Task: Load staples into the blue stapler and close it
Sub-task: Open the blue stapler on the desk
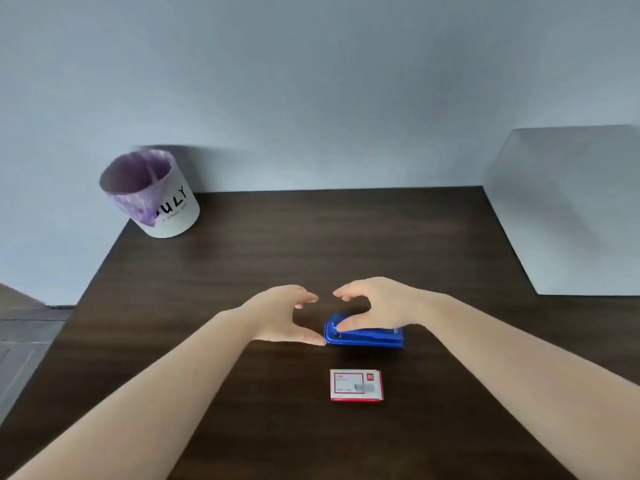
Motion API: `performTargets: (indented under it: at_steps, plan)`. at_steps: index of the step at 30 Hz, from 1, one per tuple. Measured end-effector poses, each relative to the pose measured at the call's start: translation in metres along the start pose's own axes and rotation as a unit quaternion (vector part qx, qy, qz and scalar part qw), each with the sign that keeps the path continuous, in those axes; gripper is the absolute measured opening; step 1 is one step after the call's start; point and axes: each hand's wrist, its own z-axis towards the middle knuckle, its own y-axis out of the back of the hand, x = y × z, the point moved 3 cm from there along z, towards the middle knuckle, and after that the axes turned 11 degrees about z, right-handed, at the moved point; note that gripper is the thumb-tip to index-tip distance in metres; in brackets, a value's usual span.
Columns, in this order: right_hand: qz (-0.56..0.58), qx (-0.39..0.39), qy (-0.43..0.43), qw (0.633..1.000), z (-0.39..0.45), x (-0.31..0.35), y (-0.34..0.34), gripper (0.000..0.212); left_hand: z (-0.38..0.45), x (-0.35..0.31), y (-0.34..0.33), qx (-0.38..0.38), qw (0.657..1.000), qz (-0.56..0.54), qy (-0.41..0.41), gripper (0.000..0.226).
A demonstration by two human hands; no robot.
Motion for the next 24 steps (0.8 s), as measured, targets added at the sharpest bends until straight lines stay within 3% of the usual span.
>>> performTargets:
  at_steps: [3, 9, 12, 18, 24]
  plan:
    - [-0.015, -0.001, 0.008, 1.000, 0.006, -0.012, -0.005, 0.062, 0.017, -0.005, -0.017, 0.008, 1.000, 0.013, -0.015, 0.078]
    - [-0.041, -0.042, 0.120, 0.991, 0.004, -0.013, -0.012, 0.035, 0.042, -0.015, -0.037, -0.093, 0.994, -0.020, -0.063, 0.040]
    - [-0.096, -0.069, 0.162, 0.980, 0.009, -0.011, -0.021, 0.025, 0.045, -0.013, -0.042, -0.112, 0.990, -0.055, -0.069, 0.031]
    - [-0.144, -0.146, 0.188, 0.960, 0.003, -0.008, -0.033, 0.022, 0.034, -0.018, -0.049, -0.160, 0.983, -0.047, -0.076, 0.012]
    - [-0.094, -0.265, 0.201, 0.938, -0.033, -0.008, -0.025, 0.028, 0.021, -0.029, -0.063, -0.234, 0.970, 0.049, -0.046, 0.029]
